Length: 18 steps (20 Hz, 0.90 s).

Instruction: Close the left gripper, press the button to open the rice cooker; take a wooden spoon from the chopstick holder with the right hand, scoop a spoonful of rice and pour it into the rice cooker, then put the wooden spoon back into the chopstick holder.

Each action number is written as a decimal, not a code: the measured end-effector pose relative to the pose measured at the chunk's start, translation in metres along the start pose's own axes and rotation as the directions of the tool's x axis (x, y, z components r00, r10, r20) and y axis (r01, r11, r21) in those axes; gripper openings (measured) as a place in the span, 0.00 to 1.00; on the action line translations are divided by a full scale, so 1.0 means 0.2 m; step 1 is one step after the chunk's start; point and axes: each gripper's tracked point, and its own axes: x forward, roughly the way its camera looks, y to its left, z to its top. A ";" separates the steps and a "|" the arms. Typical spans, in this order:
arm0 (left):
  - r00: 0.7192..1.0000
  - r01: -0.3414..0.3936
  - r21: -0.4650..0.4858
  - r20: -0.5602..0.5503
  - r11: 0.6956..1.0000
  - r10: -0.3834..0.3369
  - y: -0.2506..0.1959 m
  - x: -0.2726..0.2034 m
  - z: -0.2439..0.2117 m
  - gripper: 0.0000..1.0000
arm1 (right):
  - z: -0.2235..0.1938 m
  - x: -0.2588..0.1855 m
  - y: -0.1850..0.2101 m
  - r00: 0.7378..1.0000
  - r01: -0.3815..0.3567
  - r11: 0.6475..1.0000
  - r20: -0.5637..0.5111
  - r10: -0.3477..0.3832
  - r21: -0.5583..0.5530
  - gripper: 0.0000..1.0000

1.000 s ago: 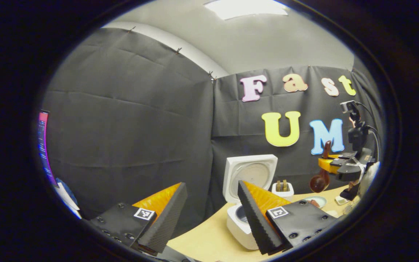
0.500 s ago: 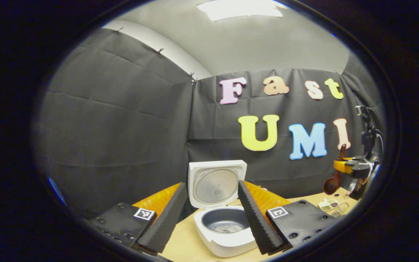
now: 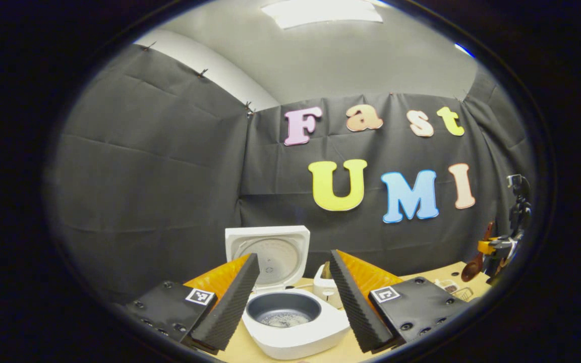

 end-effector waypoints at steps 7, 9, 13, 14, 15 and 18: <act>1.000 -0.015 0.040 -0.023 0.999 0.016 -0.11 -0.01 -0.02 0.94 | -0.37 0.01 -0.15 0.991 0.026 0.999 -0.135 -0.020 0.042 0.07; 1.000 -0.021 0.048 -0.022 0.999 0.022 -0.12 0.00 -0.02 0.94 | -0.42 0.01 -0.15 0.987 0.023 0.998 -0.163 -0.012 0.064 0.07; 0.999 -0.031 0.045 -0.027 0.999 0.032 -0.12 0.02 -0.03 0.94 | -0.57 0.01 -0.13 0.972 0.030 0.993 -0.235 -0.003 0.111 0.06; 0.999 -0.035 0.045 -0.029 0.998 0.036 -0.11 0.03 -0.03 0.94 | -0.60 0.00 -0.13 0.967 0.035 0.993 -0.253 -0.006 0.110 0.07; 0.999 -0.038 0.043 -0.030 0.998 0.039 -0.10 0.05 -0.03 0.94 | -0.63 -0.01 -0.13 0.963 0.040 0.994 -0.268 -0.011 0.104 0.07; 0.998 -0.045 0.032 -0.034 0.998 0.046 -0.08 0.08 -0.03 0.94 | -0.70 -0.05 -0.13 0.952 0.052 0.994 -0.305 -0.020 0.095 0.11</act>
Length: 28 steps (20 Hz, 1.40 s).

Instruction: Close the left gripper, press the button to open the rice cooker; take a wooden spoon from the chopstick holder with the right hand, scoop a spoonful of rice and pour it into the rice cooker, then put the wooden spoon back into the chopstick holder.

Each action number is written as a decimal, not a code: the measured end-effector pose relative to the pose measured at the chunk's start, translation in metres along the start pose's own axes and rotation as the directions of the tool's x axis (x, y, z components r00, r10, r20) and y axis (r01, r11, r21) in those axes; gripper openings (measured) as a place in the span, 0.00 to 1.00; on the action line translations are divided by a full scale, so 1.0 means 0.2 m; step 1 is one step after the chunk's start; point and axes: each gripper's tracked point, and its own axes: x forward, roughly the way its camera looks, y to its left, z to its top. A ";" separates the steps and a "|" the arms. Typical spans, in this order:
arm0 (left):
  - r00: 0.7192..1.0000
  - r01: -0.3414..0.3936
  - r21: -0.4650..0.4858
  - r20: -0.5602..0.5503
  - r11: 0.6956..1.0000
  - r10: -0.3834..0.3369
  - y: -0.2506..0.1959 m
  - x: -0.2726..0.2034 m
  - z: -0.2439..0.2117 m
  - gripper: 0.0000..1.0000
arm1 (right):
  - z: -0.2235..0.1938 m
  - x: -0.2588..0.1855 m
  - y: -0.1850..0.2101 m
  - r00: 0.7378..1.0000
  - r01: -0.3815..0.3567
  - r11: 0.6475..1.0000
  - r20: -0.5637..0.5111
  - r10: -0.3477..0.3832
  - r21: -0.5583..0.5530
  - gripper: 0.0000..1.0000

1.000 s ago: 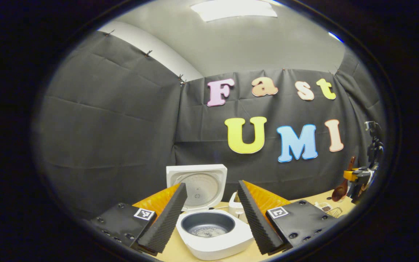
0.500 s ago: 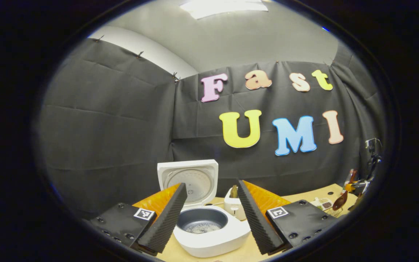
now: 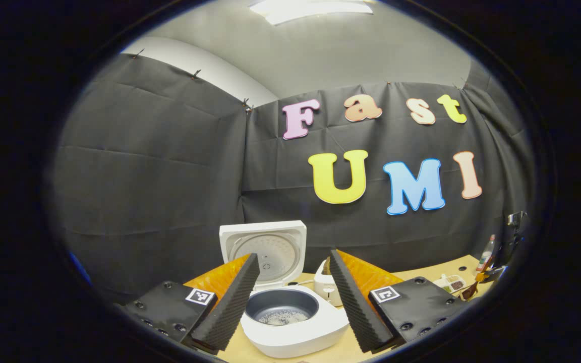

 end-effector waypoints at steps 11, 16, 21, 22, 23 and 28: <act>1.000 0.015 0.002 0.026 1.000 -0.015 0.06 0.26 0.11 0.94 | 0.45 -0.43 -0.15 0.961 0.129 0.986 0.259 -0.098 -0.103 0.99; 0.999 -0.009 0.032 0.032 0.999 0.008 0.12 0.50 0.22 0.94 | 0.59 -0.60 -0.20 0.934 0.173 0.977 0.335 -0.123 -0.123 0.98; 0.999 -0.042 0.030 0.020 0.999 0.041 0.20 0.77 0.28 0.97 | 0.55 -0.69 -0.30 0.928 0.217 0.970 0.333 -0.170 -0.108 0.99; 0.999 -0.047 0.031 0.019 0.998 0.047 0.22 0.82 0.29 0.94 | 0.53 -0.71 -0.32 0.926 0.229 0.967 0.329 -0.183 -0.107 0.99; 0.999 -0.052 0.032 0.014 0.998 0.052 0.24 0.88 0.30 0.94 | 0.52 -0.72 -0.34 0.926 0.239 0.965 0.325 -0.193 -0.105 0.99; 0.997 -0.083 0.022 -0.008 0.996 0.083 0.32 1.14 0.32 0.96 | 0.47 -0.82 -0.39 0.919 0.271 0.960 0.315 -0.238 -0.066 0.98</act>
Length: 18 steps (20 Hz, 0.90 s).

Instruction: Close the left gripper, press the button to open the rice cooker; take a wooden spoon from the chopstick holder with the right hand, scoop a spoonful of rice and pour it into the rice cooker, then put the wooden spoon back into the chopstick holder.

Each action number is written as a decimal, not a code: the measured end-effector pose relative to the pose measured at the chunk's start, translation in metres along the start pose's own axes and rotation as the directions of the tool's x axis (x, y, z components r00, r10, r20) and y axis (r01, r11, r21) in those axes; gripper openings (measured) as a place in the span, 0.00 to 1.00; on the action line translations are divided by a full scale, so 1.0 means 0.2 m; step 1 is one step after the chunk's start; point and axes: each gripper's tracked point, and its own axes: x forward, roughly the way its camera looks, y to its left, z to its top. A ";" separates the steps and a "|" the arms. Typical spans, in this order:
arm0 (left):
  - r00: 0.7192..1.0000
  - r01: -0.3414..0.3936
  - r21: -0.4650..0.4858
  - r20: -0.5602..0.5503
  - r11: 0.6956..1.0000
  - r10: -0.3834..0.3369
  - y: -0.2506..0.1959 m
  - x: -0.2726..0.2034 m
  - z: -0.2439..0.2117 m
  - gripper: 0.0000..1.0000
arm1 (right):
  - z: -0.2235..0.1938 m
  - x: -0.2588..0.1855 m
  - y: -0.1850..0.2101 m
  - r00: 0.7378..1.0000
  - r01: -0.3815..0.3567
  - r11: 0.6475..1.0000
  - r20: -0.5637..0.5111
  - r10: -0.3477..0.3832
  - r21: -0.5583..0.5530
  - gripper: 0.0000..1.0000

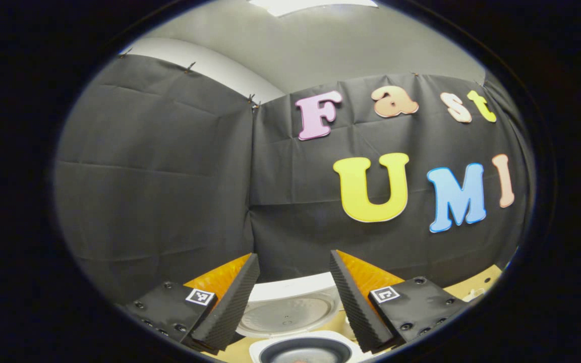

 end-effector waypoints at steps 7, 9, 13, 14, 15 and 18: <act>0.995 -0.045 -0.012 -0.094 0.999 0.044 0.09 0.38 -0.19 0.96 | -0.04 -0.09 -0.07 0.999 0.045 0.999 -0.010 -0.045 -0.021 0.98; 0.988 -0.047 -0.048 -0.149 0.998 0.039 0.11 0.47 -0.29 0.96 | -0.06 -0.11 -0.09 0.998 0.053 0.998 -0.016 -0.054 -0.032 0.98; 0.964 -0.067 -0.119 -0.263 0.991 0.034 0.12 0.53 -0.46 0.97 | -0.07 -0.11 -0.10 0.998 0.054 0.998 -0.022 -0.055 -0.043 0.98; 0.966 -0.074 -0.104 -0.256 0.992 0.045 0.13 0.52 -0.48 0.97 | -0.06 -0.11 -0.09 0.999 0.049 0.998 -0.022 -0.050 -0.043 0.98; 0.966 -0.065 -0.112 -0.257 0.992 0.034 0.11 0.50 -0.48 0.99 | -0.06 -0.10 -0.08 0.999 0.043 0.998 -0.019 -0.044 -0.044 0.98; 0.966 -0.045 -0.085 -0.257 0.995 0.021 0.09 0.44 -0.48 0.96 | -0.04 -0.08 -0.04 1.000 0.016 0.999 -0.005 -0.016 -0.049 0.98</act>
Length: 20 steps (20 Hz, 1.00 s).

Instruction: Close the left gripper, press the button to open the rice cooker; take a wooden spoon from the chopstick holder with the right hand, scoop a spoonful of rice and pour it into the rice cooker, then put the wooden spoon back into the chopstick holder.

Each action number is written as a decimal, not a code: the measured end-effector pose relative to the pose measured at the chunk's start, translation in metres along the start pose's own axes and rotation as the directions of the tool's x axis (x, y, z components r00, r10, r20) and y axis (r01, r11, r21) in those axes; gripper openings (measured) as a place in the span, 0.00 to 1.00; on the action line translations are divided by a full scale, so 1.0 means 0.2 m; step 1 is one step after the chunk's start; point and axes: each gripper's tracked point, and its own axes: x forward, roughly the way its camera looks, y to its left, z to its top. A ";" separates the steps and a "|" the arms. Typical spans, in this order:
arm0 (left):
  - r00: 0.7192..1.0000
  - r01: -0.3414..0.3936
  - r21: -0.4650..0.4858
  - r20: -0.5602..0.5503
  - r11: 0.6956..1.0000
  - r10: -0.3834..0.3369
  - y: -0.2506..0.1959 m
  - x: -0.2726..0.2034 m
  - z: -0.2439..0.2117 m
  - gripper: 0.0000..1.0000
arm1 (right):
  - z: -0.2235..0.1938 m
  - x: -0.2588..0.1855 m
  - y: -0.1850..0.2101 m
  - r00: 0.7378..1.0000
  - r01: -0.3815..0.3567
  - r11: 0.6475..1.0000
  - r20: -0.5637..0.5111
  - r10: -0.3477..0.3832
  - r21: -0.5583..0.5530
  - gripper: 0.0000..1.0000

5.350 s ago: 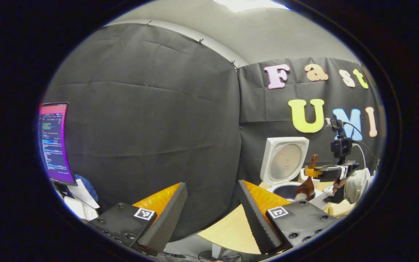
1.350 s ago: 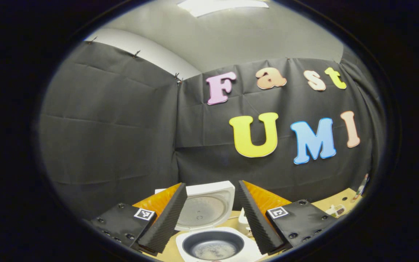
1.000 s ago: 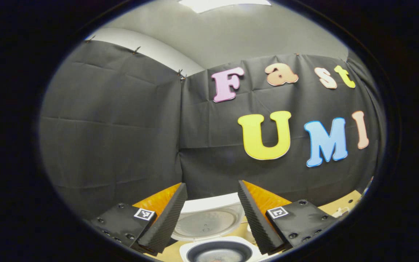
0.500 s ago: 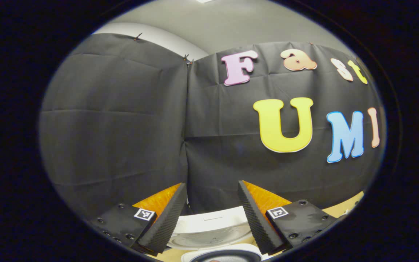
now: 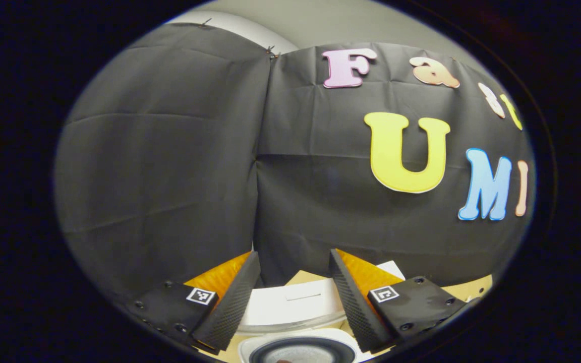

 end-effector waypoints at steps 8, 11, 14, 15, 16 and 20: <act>0.999 0.021 0.007 0.024 1.000 -0.021 -0.11 -0.33 -0.16 0.93 | 0.04 0.08 0.14 0.995 -0.096 0.995 0.028 0.096 -0.013 0.99; 0.999 0.032 0.000 0.006 0.999 -0.032 -0.16 -0.47 -0.26 0.92 | 0.05 0.12 0.17 0.992 -0.120 0.993 0.037 0.121 -0.013 0.99; 0.999 0.049 -0.003 -0.010 0.999 -0.049 -0.21 -0.59 -0.40 0.98 | 0.05 0.15 0.18 0.989 -0.145 0.989 0.038 0.145 -0.011 0.99; 0.998 0.056 -0.001 -0.012 0.998 -0.056 -0.22 -0.63 -0.45 0.94 | 0.05 0.16 0.19 0.987 -0.154 0.988 0.038 0.155 -0.012 0.99; 0.998 0.063 0.005 -0.014 0.998 -0.063 -0.23 -0.66 -0.49 0.94 | 0.05 0.17 0.20 0.986 -0.164 0.986 0.038 0.164 -0.015 0.99; 0.996 0.079 0.001 -0.050 0.997 -0.079 -0.25 -0.75 -0.67 0.94 | 0.04 0.19 0.25 0.979 -0.202 0.979 0.033 0.203 -0.034 0.98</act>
